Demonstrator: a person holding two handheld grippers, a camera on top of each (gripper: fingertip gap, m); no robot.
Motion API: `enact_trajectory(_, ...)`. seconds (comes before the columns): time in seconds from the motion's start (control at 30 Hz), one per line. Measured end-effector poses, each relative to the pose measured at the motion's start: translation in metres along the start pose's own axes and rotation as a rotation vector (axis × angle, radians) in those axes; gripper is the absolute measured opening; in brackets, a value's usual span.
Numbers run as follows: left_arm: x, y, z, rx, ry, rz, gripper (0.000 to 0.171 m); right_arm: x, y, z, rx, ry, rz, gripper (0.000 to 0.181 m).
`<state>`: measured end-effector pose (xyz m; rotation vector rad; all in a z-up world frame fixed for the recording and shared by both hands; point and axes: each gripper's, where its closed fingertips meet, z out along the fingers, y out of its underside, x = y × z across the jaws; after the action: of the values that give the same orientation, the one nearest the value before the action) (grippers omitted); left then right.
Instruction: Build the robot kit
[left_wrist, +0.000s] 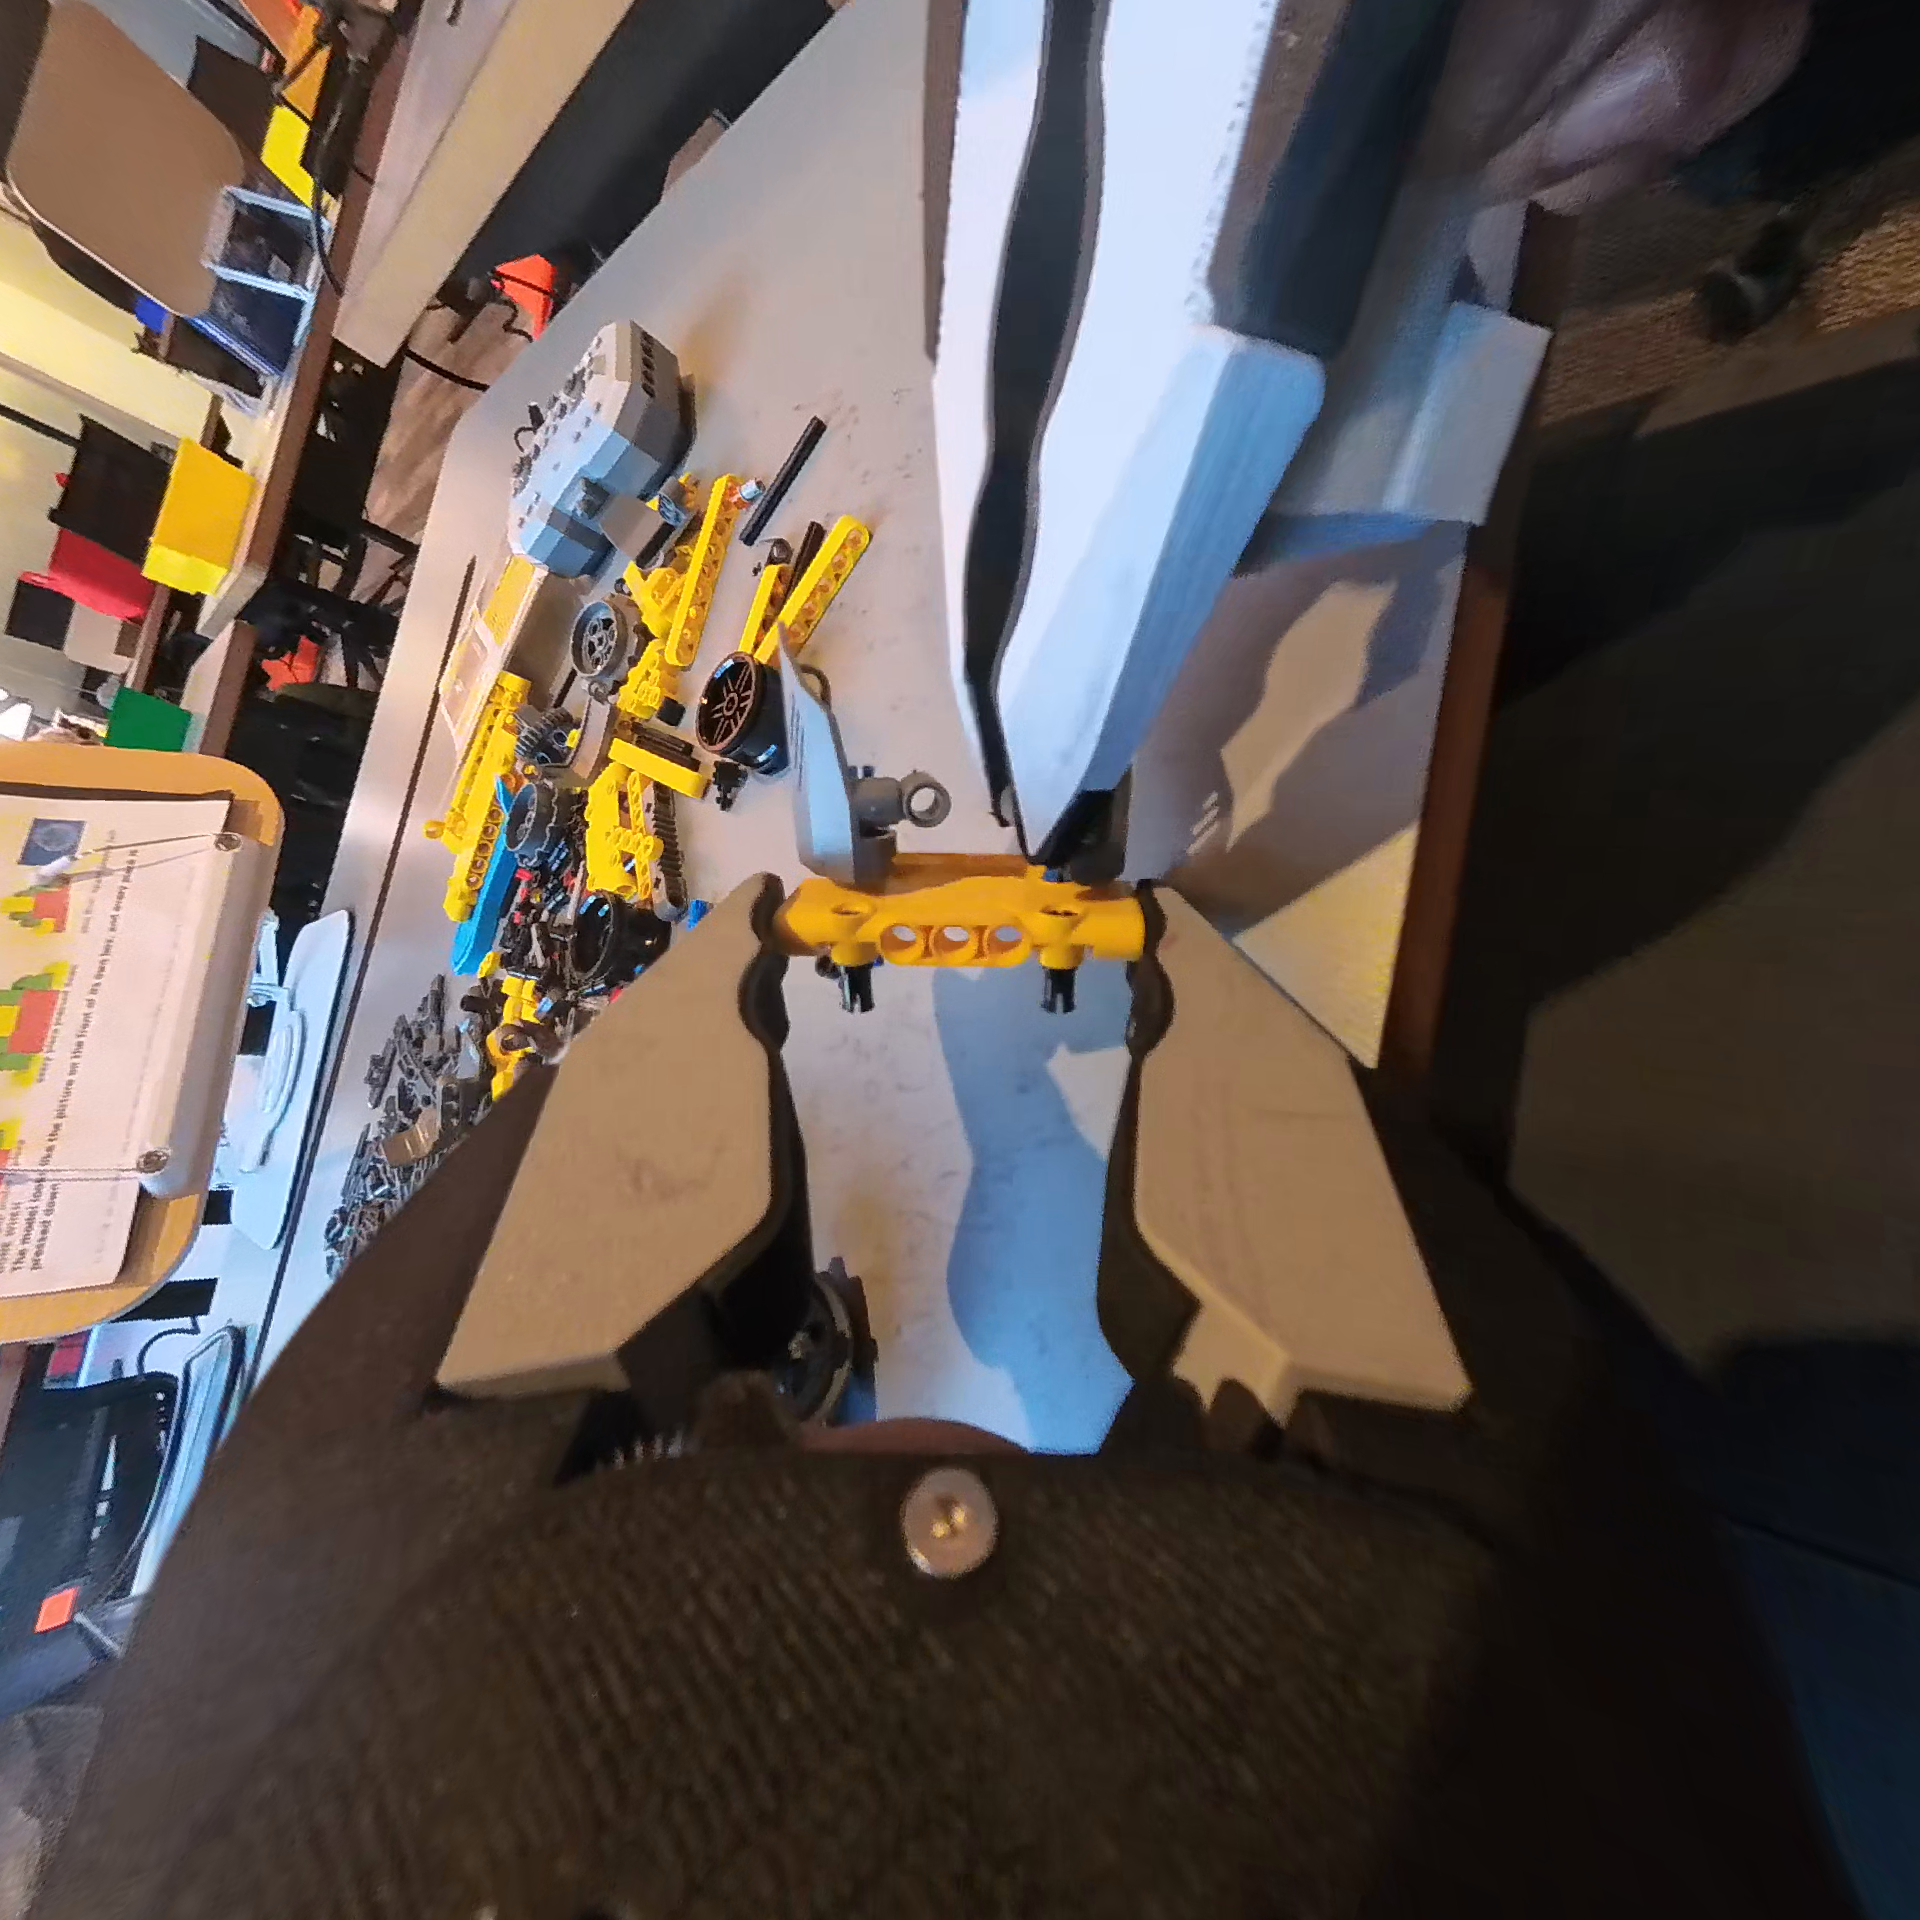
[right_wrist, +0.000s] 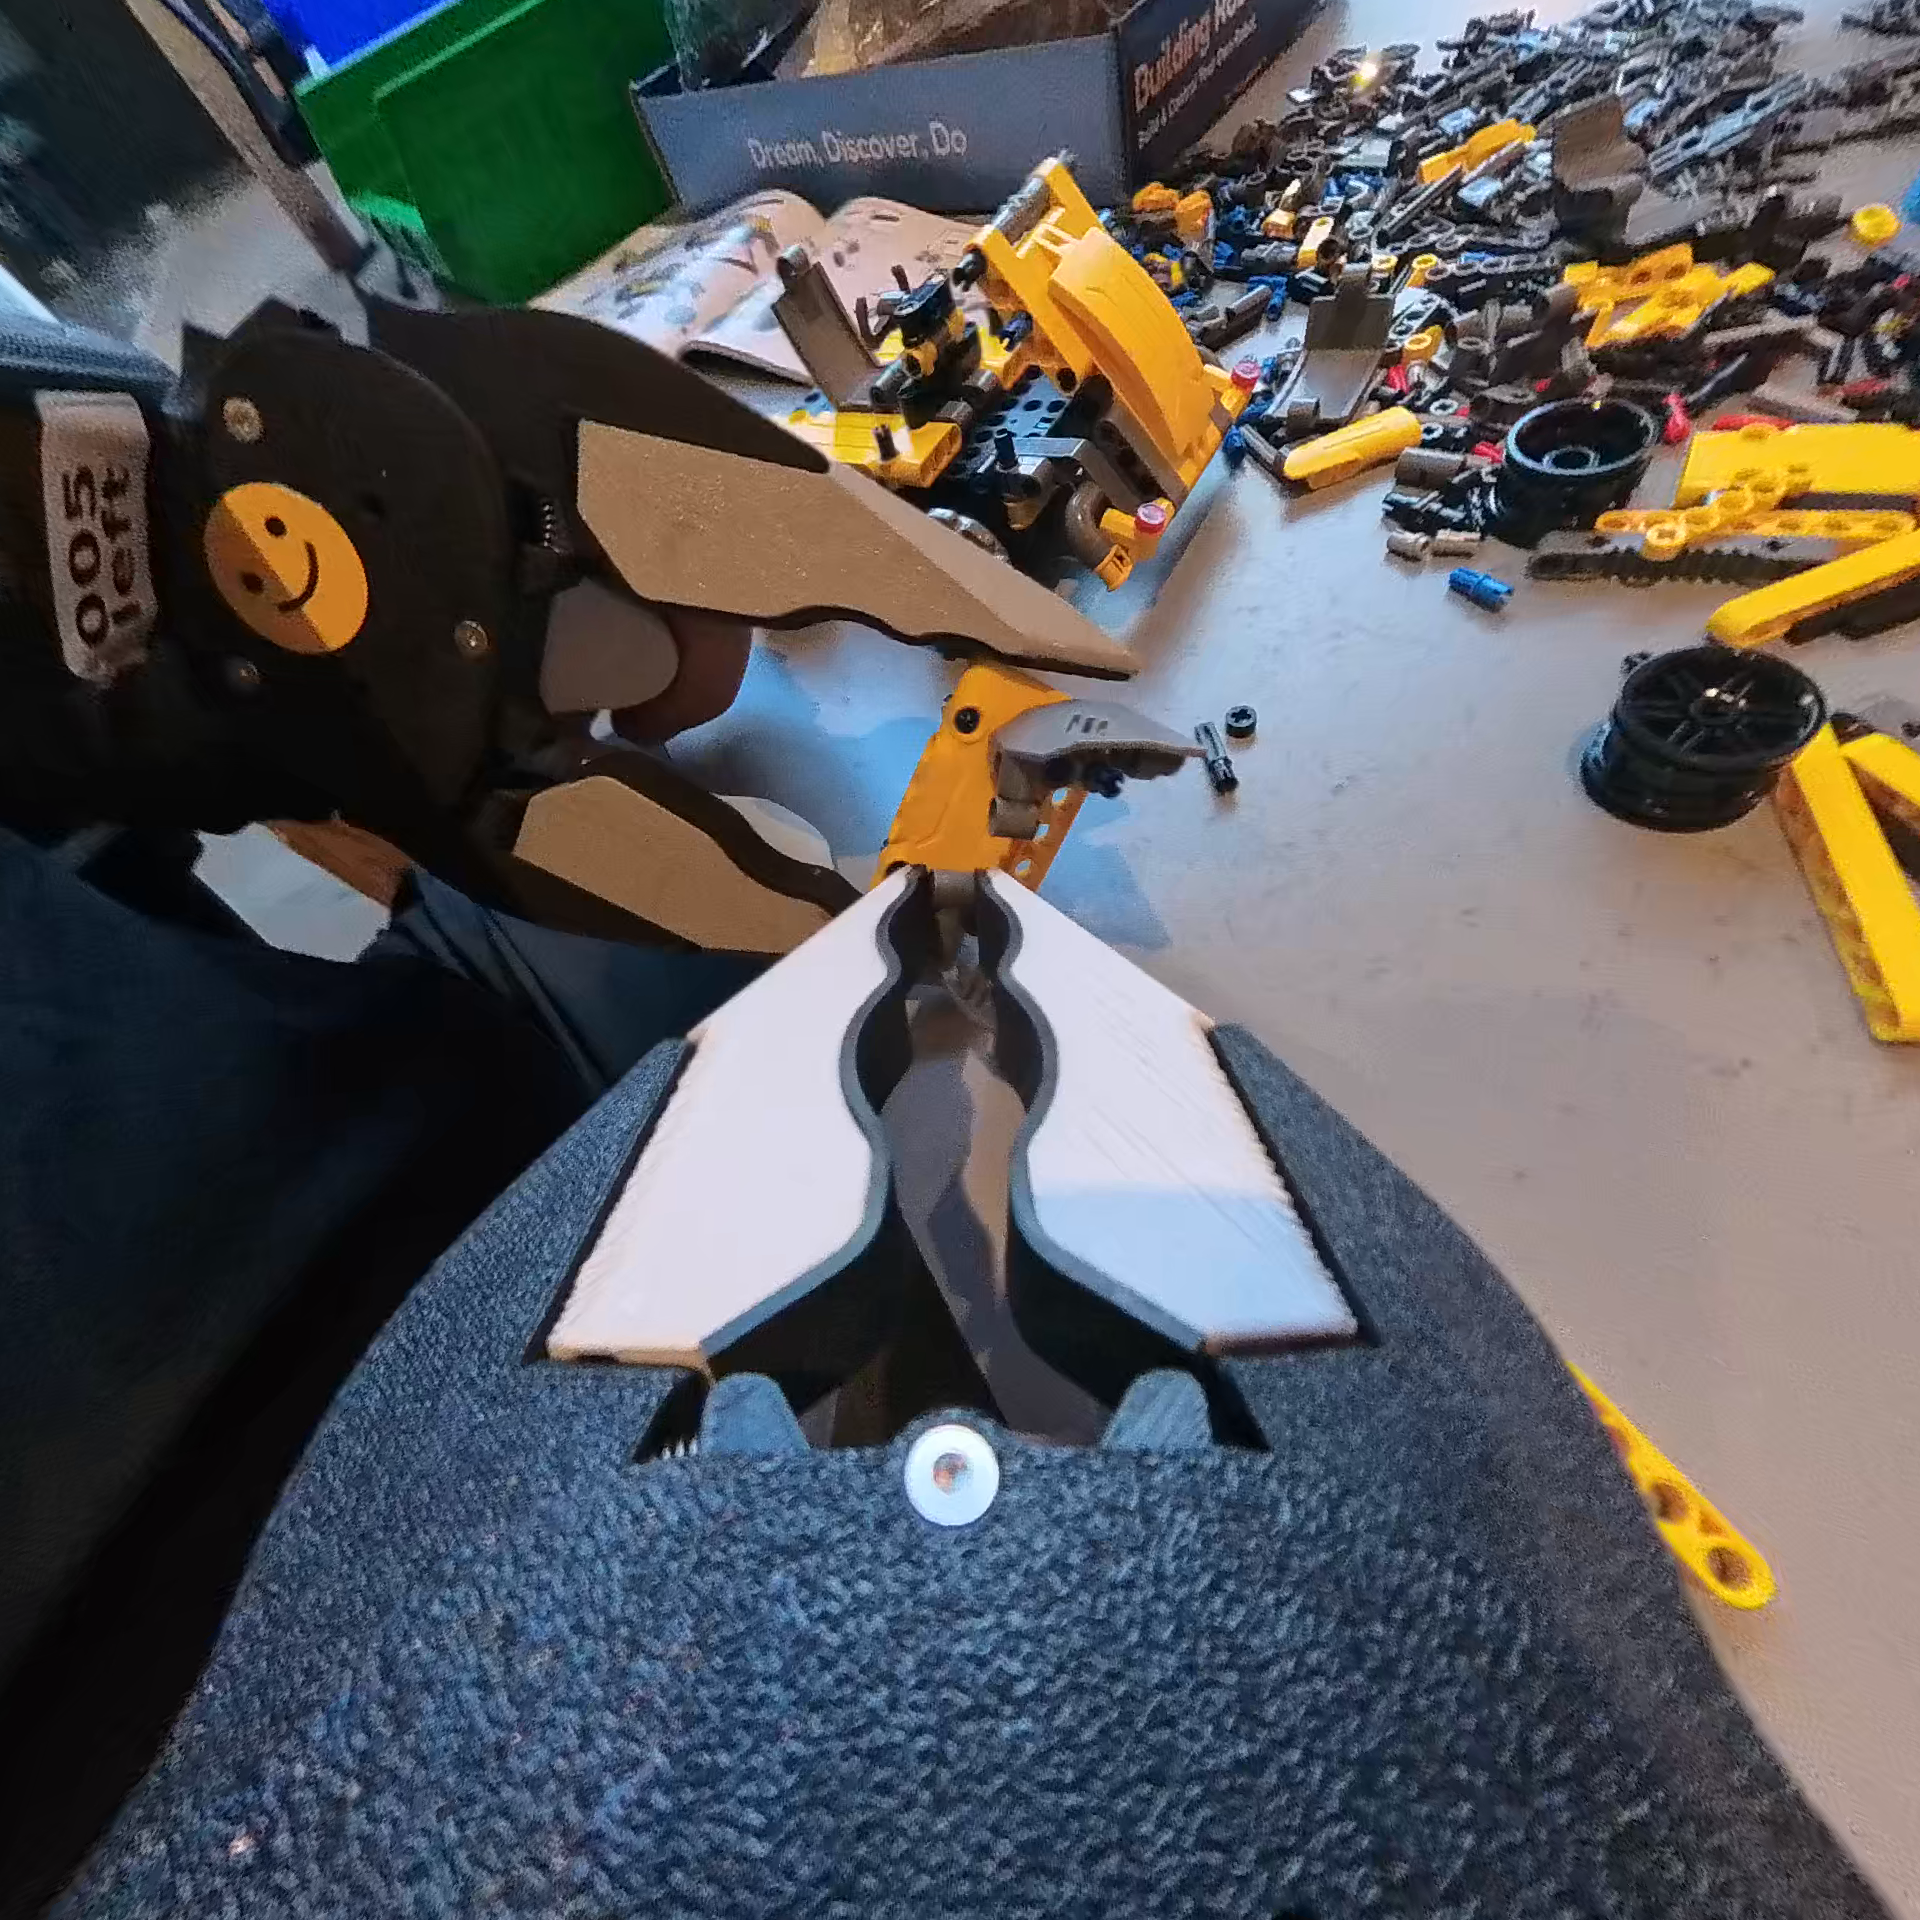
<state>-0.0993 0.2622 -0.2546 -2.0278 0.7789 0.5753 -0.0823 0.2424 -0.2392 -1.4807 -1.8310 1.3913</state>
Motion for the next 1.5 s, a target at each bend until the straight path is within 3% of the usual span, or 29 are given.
enact_trajectory(0.13, 0.003, -0.002, -0.001, 0.021, 0.017, -0.006, 0.066, -0.002, 0.001, -0.001, -0.007, -0.041, 0.029, 0.008)
enact_trajectory(0.3, 0.012, -0.005, -0.013, 0.064, 0.212, -0.154, 0.064, -0.005, 0.004, -0.001, -0.081, -0.012, -0.083, 0.008)
enact_trajectory(0.57, -0.016, -0.015, -0.043, 0.081, 0.393, -0.283, 0.054, -0.009, -0.004, -0.004, -0.116, 0.009, -0.175, 0.007)
enact_trajectory(0.67, -0.020, -0.011, -0.035, 0.021, 0.407, -0.192, 0.053, -0.012, 0.000, -0.002, -0.158, 0.015, -0.235, 0.007)
enact_trajectory(0.83, -0.008, -0.012, -0.030, -0.024, 0.534, -0.077, 0.030, -0.016, -0.001, -0.001, -0.202, 0.018, -0.323, 0.008)
enact_trajectory(1.07, 0.001, -0.009, -0.031, -0.039, 0.615, 0.020, 0.026, -0.021, 0.009, 0.001, -0.273, -0.034, -0.466, 0.007)
enact_trajectory(1.5, 0.020, -0.005, -0.051, 0.030, 0.975, -0.188, 0.026, -0.046, 0.016, 0.004, -0.283, -0.079, -0.882, 0.008)
